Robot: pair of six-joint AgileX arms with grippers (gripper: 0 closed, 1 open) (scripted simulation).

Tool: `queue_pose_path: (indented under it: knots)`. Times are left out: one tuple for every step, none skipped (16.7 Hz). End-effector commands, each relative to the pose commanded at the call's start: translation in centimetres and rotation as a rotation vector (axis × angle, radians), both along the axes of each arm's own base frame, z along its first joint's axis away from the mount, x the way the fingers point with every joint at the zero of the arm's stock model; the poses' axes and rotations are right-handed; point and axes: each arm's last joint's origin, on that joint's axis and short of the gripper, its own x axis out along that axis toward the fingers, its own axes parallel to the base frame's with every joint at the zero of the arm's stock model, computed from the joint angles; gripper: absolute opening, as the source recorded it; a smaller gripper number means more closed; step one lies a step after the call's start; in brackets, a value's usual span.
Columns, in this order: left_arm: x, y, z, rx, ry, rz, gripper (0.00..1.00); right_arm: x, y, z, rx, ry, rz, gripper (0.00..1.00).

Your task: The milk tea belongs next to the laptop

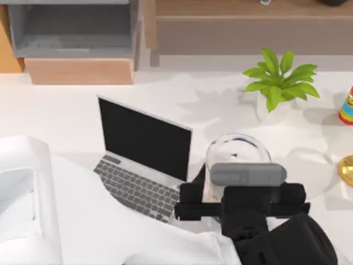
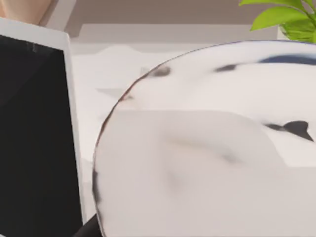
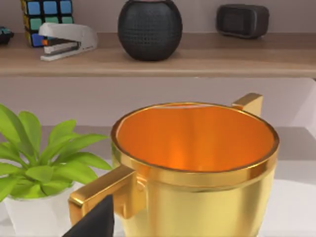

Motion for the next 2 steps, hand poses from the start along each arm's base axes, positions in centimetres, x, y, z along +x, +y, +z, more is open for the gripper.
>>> queue_pose_path:
  knots:
    - [0.00,0.00,0.00,0.000,0.000,0.000,1.00,0.00,0.00,0.00,0.000,0.000,0.000,1.00]
    - [0.00,0.00,0.00,0.000,0.000,0.000,1.00,0.00,0.00,0.00,0.000,0.000,0.000,1.00]
